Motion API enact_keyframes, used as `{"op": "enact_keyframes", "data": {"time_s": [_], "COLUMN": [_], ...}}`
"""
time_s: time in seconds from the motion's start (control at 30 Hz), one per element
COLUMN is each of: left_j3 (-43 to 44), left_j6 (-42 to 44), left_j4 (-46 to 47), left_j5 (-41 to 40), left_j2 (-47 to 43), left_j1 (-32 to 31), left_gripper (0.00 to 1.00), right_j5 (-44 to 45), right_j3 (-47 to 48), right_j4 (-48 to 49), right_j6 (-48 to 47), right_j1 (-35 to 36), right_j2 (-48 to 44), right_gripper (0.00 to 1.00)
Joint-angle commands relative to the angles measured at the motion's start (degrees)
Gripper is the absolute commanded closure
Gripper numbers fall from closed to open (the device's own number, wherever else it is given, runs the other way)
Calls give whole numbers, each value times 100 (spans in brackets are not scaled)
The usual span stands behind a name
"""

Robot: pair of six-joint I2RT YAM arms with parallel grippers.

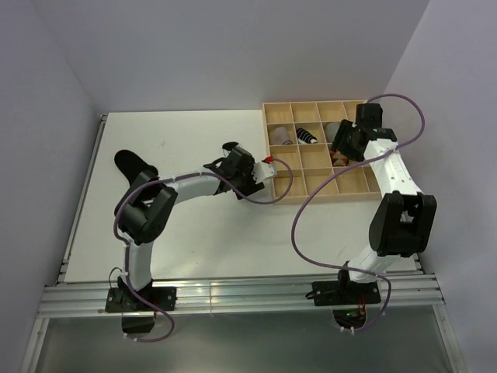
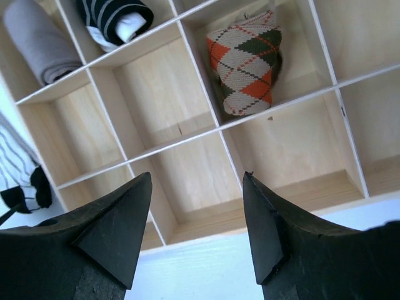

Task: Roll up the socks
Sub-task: Adjust the sock at the center of the board.

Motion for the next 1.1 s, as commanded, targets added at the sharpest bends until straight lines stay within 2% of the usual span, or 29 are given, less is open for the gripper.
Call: {"op": "enact_keyframes", "data": {"time_s": [0.0,0.3,0.5,0.83,1.07], "left_j3": [350,834,957,2054,1739], "left_j6": [252,243,138,-135,-117], "left_j4": [370,142,-341,-2292,-2204], "left_j5": [-262,-447,-201,1494,1469], "left_j2": [233,831,937,1473,1280], "left_j1": [26,-1,8,491,729], "left_gripper": [36,41,44,63,62], "right_j5": [-22,-31,5,93,119], "right_j3": [-82,-337,-355,-320,-364], "right_j4": [239,239,204,107,134], "right_j6": [43,-10,-62,-115,-133], "right_j1": [36,88,167,396,475], "right_j2": [-578,-824,-859,-815,-859], "right_gripper": [33,34,34,36,37]}}
